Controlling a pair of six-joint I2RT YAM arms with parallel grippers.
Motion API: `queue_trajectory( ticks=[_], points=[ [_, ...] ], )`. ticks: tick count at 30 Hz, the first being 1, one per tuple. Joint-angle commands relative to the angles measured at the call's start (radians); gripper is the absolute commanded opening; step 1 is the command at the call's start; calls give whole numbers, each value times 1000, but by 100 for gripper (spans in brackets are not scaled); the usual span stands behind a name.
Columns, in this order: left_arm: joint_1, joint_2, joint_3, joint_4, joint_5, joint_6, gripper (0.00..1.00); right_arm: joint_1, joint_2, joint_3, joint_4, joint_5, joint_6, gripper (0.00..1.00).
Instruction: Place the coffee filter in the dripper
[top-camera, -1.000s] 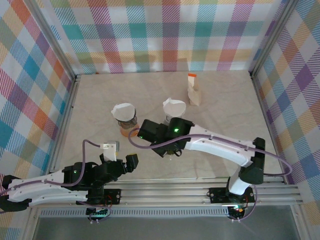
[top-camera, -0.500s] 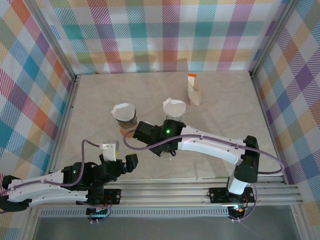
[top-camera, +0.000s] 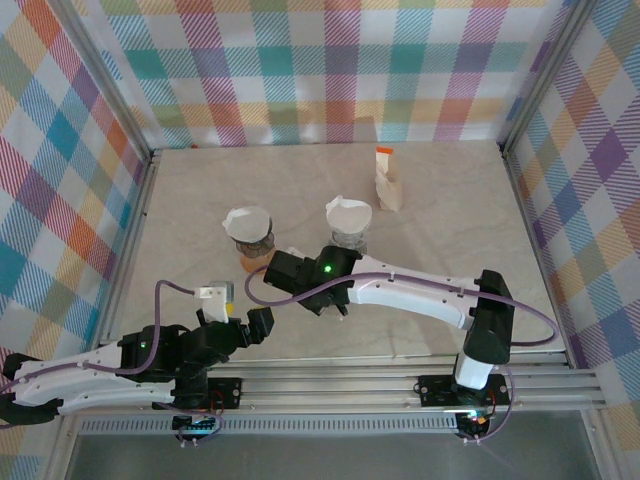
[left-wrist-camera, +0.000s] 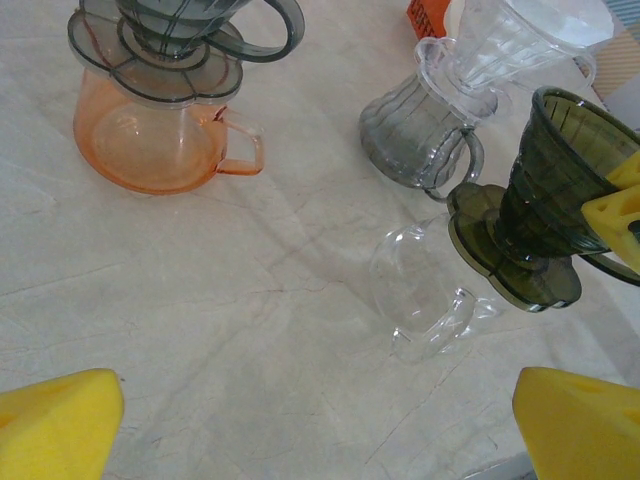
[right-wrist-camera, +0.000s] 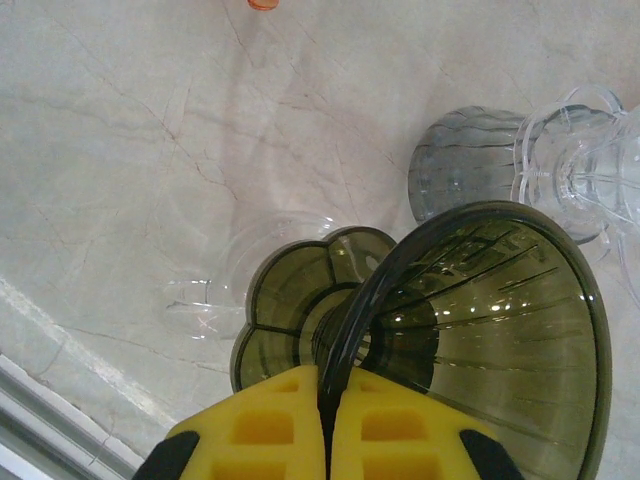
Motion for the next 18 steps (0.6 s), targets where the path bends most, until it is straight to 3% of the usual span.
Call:
queue_trajectory(
  ticks=[1,3,9,13,18],
  points=[
    [-7,1,-15,-9,-12,-10,100,14,0,-11,8,26,27,0],
    [-7,2,-14,-9,-11,-9,100,21,-2,-21,15,25,29,4],
    [-7,3,-14,-5,-8,-10,100,36,-40,-42,57,11,38,44],
    [-7,14,-14,8,0,-5,100,36,-75,-53,89,-3,58,59],
    [-8,39,-16,27,15,-1,100,36,-171,-89,152,-2,79,67]
  ],
)
